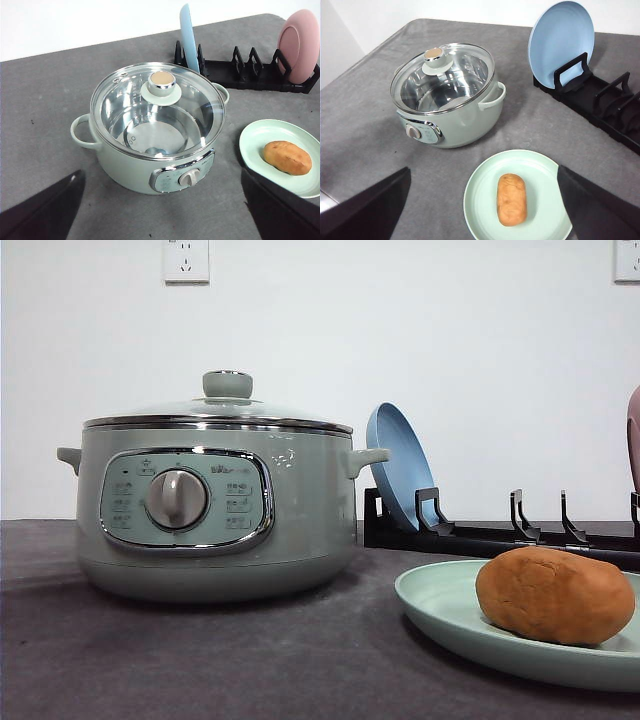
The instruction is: Transfer potato from steamer to green plate
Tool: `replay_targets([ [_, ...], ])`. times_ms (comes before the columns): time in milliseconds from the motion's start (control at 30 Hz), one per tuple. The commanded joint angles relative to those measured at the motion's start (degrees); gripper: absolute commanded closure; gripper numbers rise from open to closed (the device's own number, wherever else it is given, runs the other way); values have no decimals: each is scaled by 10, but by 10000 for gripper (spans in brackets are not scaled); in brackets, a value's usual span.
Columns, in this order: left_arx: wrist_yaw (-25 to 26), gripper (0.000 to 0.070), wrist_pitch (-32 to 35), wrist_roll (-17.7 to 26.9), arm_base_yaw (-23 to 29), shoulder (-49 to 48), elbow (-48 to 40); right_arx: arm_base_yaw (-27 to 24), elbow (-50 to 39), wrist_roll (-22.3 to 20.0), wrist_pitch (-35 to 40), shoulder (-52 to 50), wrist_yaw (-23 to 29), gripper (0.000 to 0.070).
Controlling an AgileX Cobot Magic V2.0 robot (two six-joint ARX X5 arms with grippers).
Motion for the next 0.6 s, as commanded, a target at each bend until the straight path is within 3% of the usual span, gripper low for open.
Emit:
replay_targets([
  [0, 1, 63, 10, -6, -4, 3, 6, 3, 10, -11, 7, 3, 0, 107],
  [233, 1, 68, 12, -6, -4, 3, 6, 3, 10, -11, 6, 3, 0, 108],
  [267, 1, 120, 12, -6, -4, 3, 6, 3, 10, -11, 6, 3, 0, 141],
  [300, 1, 269, 11, -6, -4, 3, 6, 3, 10, -11, 6, 3, 0, 263],
  [333, 1, 489, 9, -6, -4, 3, 6, 3, 10, -11, 6, 3, 0, 444],
  [367, 1, 663, 9, -6, -4, 3, 6, 3, 10, -11, 6, 3, 0, 647],
  [400, 1, 683, 9, -6, -4, 3, 6, 3, 10, -12, 7, 3, 0, 693],
  [567, 1, 700, 9, -6, -4, 5, 6, 3, 10, -11, 9, 3, 0, 690],
])
